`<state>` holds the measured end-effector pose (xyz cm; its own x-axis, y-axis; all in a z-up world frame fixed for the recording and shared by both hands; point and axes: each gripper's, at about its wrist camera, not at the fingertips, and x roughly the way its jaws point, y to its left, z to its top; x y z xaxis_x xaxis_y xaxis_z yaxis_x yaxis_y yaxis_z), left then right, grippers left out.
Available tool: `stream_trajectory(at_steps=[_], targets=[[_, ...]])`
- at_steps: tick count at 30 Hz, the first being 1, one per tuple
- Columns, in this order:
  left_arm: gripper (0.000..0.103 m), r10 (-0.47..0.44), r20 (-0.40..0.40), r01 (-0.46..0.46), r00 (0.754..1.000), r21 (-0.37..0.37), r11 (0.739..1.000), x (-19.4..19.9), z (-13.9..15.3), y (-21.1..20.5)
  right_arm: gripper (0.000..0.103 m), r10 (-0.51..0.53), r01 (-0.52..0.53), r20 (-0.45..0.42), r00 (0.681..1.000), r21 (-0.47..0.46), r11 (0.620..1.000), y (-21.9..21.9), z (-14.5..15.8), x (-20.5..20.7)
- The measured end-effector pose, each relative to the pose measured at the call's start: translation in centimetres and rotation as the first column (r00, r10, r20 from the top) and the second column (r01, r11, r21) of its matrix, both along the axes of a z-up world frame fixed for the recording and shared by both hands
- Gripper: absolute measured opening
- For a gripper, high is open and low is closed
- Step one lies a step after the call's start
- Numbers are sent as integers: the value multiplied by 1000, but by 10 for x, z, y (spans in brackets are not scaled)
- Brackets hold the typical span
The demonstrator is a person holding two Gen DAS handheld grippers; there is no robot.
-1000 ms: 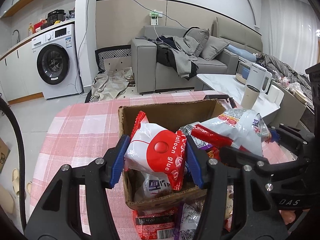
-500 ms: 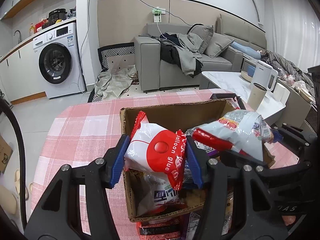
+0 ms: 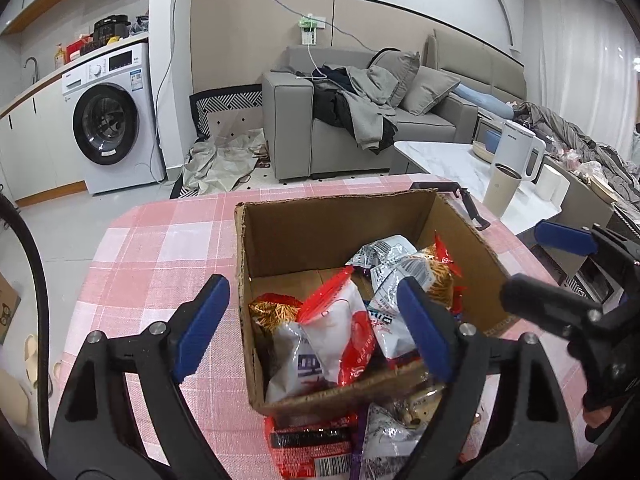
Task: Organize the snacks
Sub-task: 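Open both tools to release the bags and withdraw from the box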
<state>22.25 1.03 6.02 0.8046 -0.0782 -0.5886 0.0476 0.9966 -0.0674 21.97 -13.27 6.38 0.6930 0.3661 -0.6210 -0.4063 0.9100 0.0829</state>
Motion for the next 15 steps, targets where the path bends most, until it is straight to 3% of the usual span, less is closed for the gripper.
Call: stream_trajectory(at_steps=[2,4,10,15], targets=[[89,-10,7,10,1000,3,1000,-10,1,0,102,-14,14,-2,1000,9,1000,-7,3,-8],[102,1,14,-1,1000,3,1000,-21,3,1,102,-28,28,-15,999,18,999,-13,5,-15],[102,12,30,-12,999,6,1000,-52,5,6,103,-41,43,-35,999,34,999,-23,1,-37],[102,23,36,-24,999,13,1000,-85,2,8,103,-39,44,-100,994,52,998,-28,-8,-54]])
